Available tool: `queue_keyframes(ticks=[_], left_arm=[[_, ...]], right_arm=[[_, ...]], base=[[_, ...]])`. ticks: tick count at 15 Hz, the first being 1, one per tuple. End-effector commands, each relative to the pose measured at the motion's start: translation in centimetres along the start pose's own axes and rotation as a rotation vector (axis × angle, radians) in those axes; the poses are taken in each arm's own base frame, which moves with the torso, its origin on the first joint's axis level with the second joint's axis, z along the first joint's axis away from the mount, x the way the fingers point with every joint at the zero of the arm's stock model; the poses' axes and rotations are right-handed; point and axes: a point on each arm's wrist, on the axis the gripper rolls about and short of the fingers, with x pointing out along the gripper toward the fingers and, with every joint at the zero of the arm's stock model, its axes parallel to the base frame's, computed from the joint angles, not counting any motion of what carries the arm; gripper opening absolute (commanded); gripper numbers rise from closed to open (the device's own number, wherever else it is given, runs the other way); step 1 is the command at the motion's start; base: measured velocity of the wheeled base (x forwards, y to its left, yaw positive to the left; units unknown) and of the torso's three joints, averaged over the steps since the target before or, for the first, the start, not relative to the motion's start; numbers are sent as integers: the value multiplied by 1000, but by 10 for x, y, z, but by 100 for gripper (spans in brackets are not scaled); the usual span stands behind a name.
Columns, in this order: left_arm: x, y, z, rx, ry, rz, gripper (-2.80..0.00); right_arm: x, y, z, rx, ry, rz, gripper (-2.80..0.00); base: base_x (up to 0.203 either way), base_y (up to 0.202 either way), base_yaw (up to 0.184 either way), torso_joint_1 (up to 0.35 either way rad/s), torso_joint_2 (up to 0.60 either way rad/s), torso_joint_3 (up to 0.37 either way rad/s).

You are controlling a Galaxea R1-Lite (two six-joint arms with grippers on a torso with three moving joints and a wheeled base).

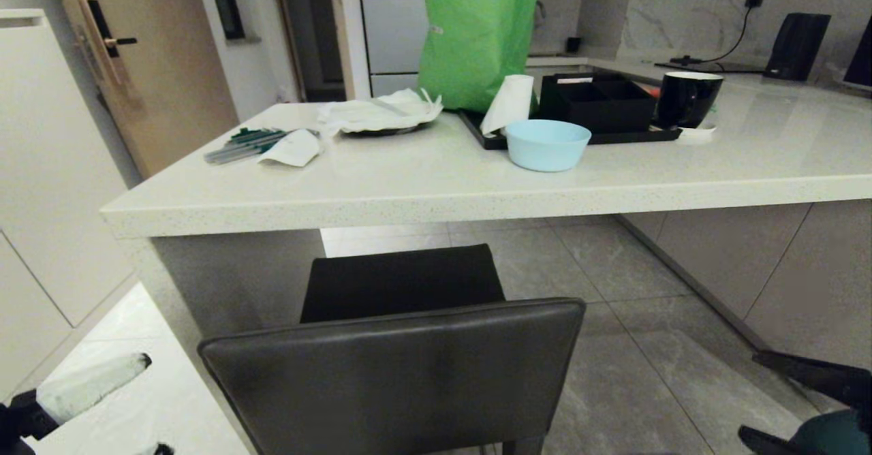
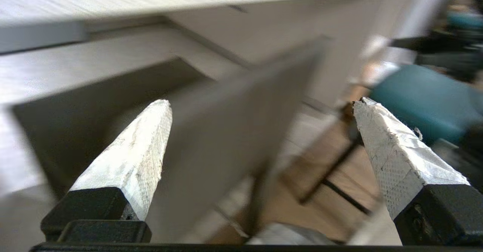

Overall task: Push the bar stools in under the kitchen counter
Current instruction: Pull the gray chair out from under the dining table

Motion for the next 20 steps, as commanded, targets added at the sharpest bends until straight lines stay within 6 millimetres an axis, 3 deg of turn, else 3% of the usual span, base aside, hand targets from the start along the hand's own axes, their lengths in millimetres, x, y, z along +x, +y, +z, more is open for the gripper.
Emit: queue_keyframes(ticks=[1,3,5,7,9,14,17,20], left_arm=[[11,15,5,-11,34,65,0],[9,28,5,16,62,72,0],[2,49,0,12,103,73,0],[-6,76,-20,-21,147,19,0],[-10,86,-37,-38,145,-43,0],[0,97,-46,-76,168,-124,0],[10,118,-52,-98,180,-140,0],[18,143,-63,-72,173,-145,0]], right_arm=[[0,-11,3,21,3,-74,0],[-3,-24,4,27,4,-114,0],[-4,-31,-11,32,42,-65,0],[1,-26,-29,68,88,24,0],[10,-15,-38,77,128,175,0],[51,-42,-34,124,182,255,0],[76,-58,-35,110,174,281,0],[102,-59,-42,92,180,357,0]], base=[[0,0,0,0,0,0],[0,0,0,0,0,0],[0,0,0,0,0,0],[0,0,0,0,0,0],[0,0,0,0,0,0],[0,0,0,0,0,0],[0,0,0,0,0,0],[0,0,0,0,0,0]])
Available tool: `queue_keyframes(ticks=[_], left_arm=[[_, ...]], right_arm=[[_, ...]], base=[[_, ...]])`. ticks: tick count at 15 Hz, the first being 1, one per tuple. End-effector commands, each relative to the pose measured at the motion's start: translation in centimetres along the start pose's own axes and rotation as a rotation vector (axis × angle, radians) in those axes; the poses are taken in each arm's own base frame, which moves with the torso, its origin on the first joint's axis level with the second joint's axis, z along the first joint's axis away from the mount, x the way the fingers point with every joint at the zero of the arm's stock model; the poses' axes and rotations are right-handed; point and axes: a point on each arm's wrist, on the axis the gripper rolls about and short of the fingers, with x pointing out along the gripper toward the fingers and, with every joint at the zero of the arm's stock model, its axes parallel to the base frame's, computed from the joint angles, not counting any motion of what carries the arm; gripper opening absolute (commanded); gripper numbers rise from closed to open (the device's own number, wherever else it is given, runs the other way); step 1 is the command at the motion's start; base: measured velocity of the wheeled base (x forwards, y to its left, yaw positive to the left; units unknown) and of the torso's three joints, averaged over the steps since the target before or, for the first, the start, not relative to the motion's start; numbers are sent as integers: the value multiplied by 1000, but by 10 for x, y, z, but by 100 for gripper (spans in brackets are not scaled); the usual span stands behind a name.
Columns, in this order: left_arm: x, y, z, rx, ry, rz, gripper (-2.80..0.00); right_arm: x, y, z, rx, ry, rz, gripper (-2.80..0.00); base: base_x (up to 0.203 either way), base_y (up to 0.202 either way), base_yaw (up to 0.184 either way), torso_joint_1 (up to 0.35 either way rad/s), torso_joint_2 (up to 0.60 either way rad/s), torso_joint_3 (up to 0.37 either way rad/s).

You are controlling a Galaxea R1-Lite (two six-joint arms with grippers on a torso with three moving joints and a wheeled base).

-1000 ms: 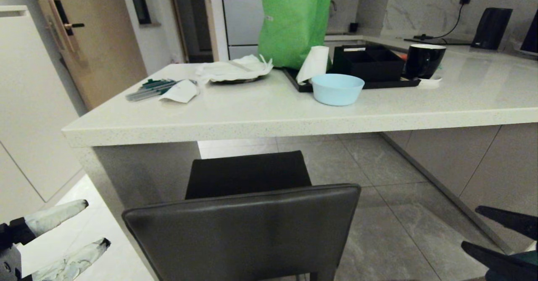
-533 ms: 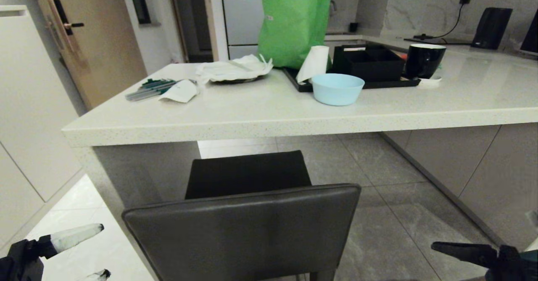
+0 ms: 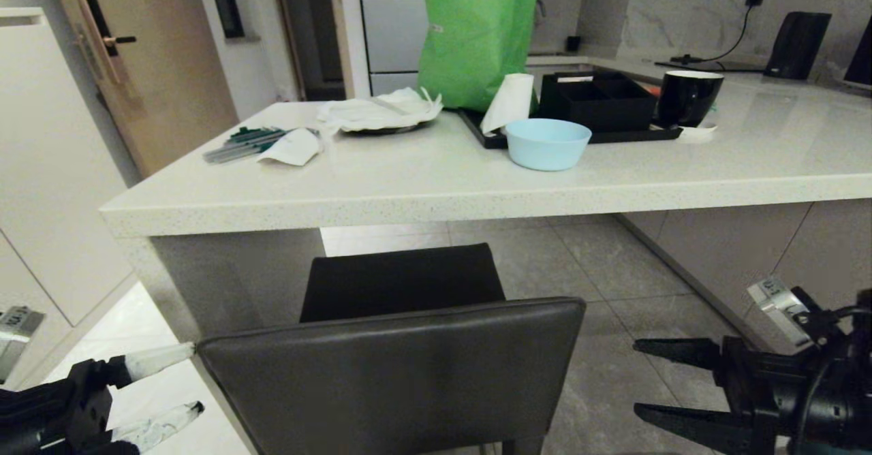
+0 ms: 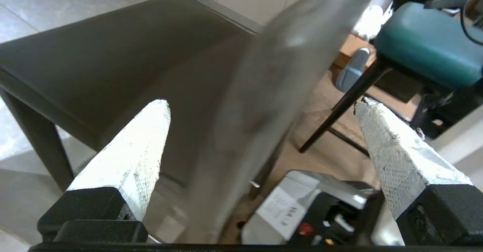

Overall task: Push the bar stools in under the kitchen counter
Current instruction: Pull the gray chair out from under the dining table

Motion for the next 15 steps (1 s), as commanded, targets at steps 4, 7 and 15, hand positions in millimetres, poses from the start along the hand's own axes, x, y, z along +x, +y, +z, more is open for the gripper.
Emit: queue_keyframes(ticks=[4,7,15], left_arm=[[12,36,-28,6,-2,-27,0],[17,53,-35,-2,-1,-25,0],[32,32,-36,-16,26,-122,0]], right_arm=[[41,-29,-17,0,17,47,0],[64,-38,-21,-16,-4,42,0],[89,-28,-16,-56,-18,109,0]], base=[[0,0,0,0,0,0],[0,0,0,0,0,0],[0,0,0,0,0,0]])
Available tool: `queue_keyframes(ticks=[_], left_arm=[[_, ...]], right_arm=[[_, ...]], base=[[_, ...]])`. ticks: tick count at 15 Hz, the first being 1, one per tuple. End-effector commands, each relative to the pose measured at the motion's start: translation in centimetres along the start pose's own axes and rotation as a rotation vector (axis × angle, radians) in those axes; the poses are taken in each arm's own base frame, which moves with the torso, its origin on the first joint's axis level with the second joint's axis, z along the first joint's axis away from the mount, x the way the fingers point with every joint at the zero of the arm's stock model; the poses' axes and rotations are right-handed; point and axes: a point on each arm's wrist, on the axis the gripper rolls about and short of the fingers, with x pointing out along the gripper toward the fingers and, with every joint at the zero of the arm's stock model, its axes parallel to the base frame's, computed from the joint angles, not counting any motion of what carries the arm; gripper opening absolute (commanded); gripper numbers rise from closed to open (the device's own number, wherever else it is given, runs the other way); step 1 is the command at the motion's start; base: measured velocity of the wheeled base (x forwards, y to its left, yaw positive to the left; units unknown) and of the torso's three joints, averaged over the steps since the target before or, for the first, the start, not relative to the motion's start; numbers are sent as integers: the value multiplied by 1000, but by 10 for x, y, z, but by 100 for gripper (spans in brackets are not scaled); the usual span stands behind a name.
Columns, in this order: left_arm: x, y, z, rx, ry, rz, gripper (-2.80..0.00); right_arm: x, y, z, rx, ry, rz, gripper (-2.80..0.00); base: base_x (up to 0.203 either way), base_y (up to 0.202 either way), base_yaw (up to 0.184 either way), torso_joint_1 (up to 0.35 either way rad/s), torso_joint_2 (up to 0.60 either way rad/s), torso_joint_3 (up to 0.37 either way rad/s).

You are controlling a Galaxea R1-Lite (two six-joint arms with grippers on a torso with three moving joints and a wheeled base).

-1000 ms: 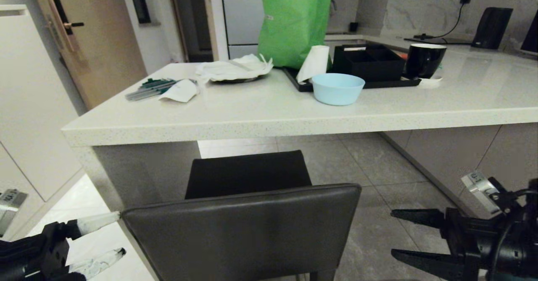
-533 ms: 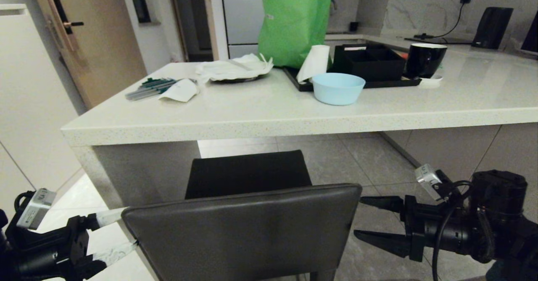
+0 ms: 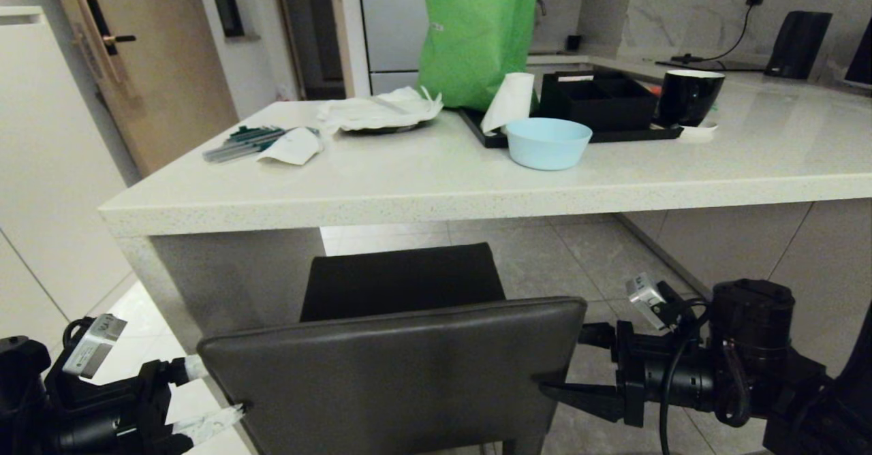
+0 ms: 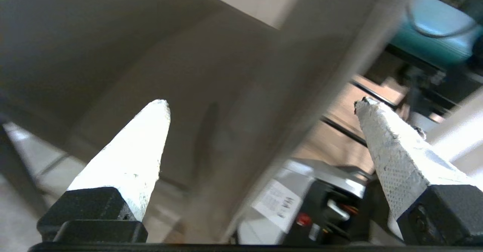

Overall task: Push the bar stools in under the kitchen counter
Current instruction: Pull the gray chair out from under the dining table

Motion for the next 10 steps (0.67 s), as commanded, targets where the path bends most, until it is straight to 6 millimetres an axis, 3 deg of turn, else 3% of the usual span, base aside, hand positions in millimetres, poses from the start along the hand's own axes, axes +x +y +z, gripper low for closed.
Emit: queue_keyframes(ticks=[1,10], left_arm=[[1,-5,2,15,-1,-20,0],[8,-16,9,59,0,-75,0]], right_arm=[[2,1,1,-9,-3,7,0],[11,8,3,-9,-6,4,0]], base=[[0,0,0,0,0,0],[0,0,0,0,0,0]])
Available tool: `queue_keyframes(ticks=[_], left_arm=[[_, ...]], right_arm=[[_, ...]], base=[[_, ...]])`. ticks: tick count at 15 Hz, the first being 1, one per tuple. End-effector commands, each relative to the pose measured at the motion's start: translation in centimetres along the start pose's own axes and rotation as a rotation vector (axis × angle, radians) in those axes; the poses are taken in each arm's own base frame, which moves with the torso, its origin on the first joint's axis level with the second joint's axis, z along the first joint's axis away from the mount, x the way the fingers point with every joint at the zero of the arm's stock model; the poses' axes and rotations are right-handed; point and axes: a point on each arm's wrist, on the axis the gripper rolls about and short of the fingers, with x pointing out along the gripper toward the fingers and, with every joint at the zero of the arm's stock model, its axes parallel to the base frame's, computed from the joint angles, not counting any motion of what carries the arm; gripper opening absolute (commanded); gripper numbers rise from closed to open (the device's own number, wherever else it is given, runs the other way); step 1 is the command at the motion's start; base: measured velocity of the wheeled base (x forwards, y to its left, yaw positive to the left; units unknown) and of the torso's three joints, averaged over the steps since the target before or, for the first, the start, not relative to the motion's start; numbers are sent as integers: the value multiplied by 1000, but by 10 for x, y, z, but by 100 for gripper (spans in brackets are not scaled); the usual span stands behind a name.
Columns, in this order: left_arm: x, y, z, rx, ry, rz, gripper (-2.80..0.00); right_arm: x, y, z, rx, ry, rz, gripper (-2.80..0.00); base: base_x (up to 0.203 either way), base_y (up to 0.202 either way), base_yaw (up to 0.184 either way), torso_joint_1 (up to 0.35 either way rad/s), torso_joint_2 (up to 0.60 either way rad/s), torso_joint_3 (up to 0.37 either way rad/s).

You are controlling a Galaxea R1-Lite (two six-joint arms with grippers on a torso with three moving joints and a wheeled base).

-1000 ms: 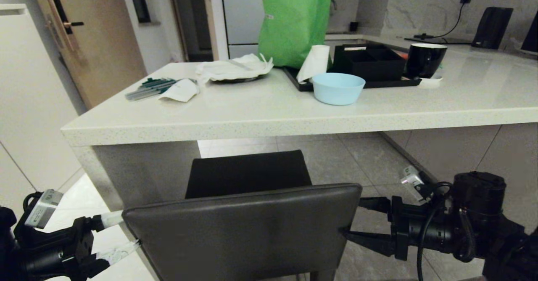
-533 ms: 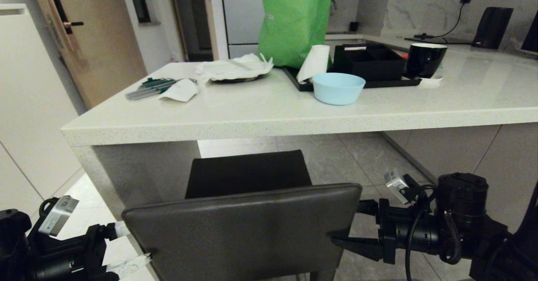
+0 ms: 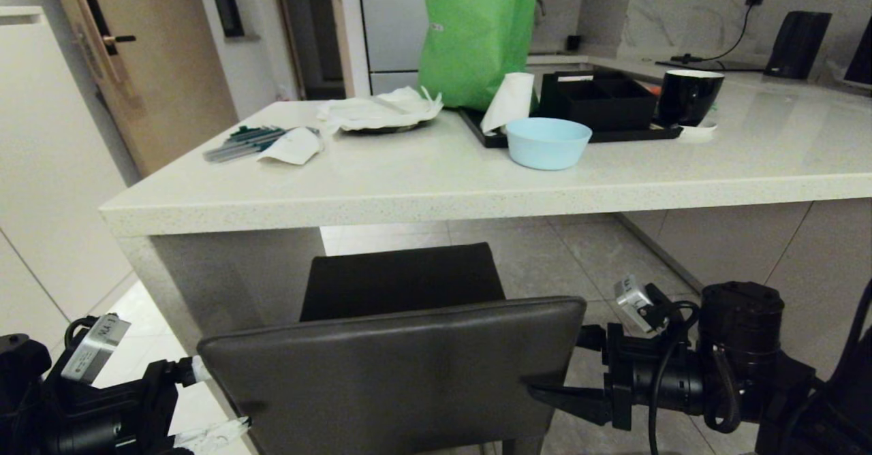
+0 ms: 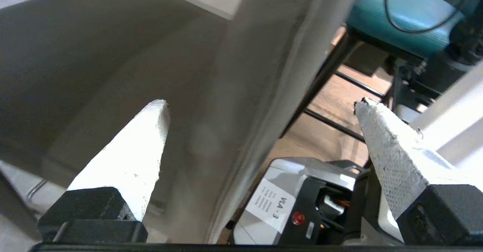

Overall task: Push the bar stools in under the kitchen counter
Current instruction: Pull the gray chair out from under the dining table

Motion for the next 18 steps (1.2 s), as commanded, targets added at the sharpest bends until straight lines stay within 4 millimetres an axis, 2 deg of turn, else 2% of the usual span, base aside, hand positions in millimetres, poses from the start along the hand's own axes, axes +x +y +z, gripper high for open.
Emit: queue_keyframes(ticks=[1,6,18], left_arm=[[2,-3,3,20,-2,-20,0],[4,-5,4,28,-1,-30,0],[4,-4,4,19,0,-25,0]], right_arm=[[2,2,4,-18,-15,5,0],[5,5,5,-13,-21,-4,0],[5,4,4,-5,-17,-5,0]], base=[[0,0,0,0,0,0],[-21,0,0,2,0,-1],[-193,0,-2,0,3,3]])
